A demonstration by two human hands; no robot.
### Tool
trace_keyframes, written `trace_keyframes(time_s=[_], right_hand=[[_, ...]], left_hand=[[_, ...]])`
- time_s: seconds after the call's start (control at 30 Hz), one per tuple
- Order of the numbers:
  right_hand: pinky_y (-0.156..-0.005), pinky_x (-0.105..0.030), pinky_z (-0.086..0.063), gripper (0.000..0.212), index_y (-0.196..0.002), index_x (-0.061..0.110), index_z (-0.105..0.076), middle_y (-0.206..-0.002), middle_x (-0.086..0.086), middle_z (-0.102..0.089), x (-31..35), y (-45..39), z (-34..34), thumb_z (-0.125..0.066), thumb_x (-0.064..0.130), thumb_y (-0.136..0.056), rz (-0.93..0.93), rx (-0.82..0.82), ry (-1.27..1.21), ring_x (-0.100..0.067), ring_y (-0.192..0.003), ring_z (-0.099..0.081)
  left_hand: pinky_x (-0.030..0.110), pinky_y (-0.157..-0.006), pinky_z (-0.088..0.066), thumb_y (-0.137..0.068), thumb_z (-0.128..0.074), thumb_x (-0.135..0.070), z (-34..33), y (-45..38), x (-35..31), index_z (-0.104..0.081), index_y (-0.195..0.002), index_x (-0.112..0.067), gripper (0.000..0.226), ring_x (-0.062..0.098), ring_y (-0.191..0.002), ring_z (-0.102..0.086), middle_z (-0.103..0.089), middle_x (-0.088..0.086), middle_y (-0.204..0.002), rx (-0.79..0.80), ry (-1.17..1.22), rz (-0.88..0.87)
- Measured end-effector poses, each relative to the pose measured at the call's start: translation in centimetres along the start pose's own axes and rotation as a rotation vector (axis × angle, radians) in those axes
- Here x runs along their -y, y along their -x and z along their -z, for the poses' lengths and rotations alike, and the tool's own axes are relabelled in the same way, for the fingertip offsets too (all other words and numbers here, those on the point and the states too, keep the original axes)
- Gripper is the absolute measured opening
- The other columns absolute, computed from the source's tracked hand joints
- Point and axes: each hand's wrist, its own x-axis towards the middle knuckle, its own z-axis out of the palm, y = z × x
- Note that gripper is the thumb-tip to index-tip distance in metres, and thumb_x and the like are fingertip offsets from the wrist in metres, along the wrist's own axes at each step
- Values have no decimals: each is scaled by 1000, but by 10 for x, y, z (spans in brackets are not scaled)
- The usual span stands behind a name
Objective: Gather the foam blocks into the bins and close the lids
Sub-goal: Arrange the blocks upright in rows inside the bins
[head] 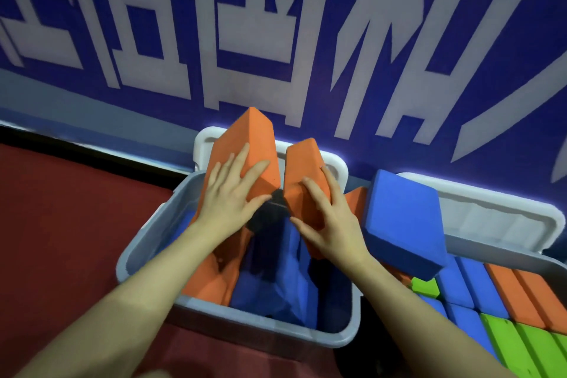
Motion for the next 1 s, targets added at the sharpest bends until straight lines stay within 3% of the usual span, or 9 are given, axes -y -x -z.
trace_keyframes(time_s=[0.2, 0.4, 0.57, 0.7, 0.77, 0.87, 1.0], right_hand=[[-71, -41, -54, 79, -143, 39, -28, -157, -9, -25, -4, -37, 61, -74, 41, -79, 48, -57, 183, -36, -124, -49], [-86, -49, -51, 85, -142, 35, -35, -152, -14, -34, -35, -26, 116, -83, 35, -71, 88, 22, 372, -40, -128, -46], [-91, -52, -50, 90, -144, 36, -32, -151, -11, -38, -63, 22, 126, -82, 39, -69, 88, 190, 610, -40, -126, -49], [-96, -52, -47, 105, -147, 30, -27, -149, -7, -43, -70, 40, 128, -88, 33, -61, -39, 175, 616, -38, -128, -49], [-106, -48, -39, 110, -151, 29, -19, -151, -3, -39, -75, 45, 131, -86, 33, -64, -105, 249, 571, -32, -135, -42], [-118, -37, -19, 97, -151, 29, -6, -155, 2, -30, -83, 58, 129, -71, 41, -80, -178, 380, 442, -18, -145, -26], [-108, -32, -32, 73, -149, 32, -23, -149, 9, -37, -78, 69, 136, -48, 59, -86, -275, 36, 186, -16, -134, -39]], left_hand=[[57, -102, -35, -81, -46, -55, 33, -44, -22, -41, -132, -35, 55, 42, -124, -50, -39, 15, -148, 4, 2, -43], [60, -100, -37, -80, -53, -55, 36, -74, -60, -45, -130, -34, 55, 45, -123, -50, -40, 16, -147, 9, 46, -138], [61, -98, -37, -69, -83, -35, 21, -81, -87, -45, -127, -32, 69, 48, -121, -50, -44, 19, -144, -52, 33, -263], [60, -97, -38, -68, -84, -34, 12, -81, -105, -45, -127, -32, 70, 48, -122, -49, -43, 19, -145, -16, 46, -295], [61, -97, -38, -69, -83, -34, 9, -83, -114, -46, -126, -32, 69, 48, -123, -49, -43, 19, -145, 11, 47, -314], [60, -97, -38, -68, -83, -34, 4, -86, -127, -45, -126, -32, 69, 49, -123, -48, -43, 19, -145, 58, 53, -354], [59, -99, -38, -70, -81, -40, -3, -92, -146, -38, -135, -33, 78, 48, -124, -48, -42, 18, -146, 94, 22, -480]])
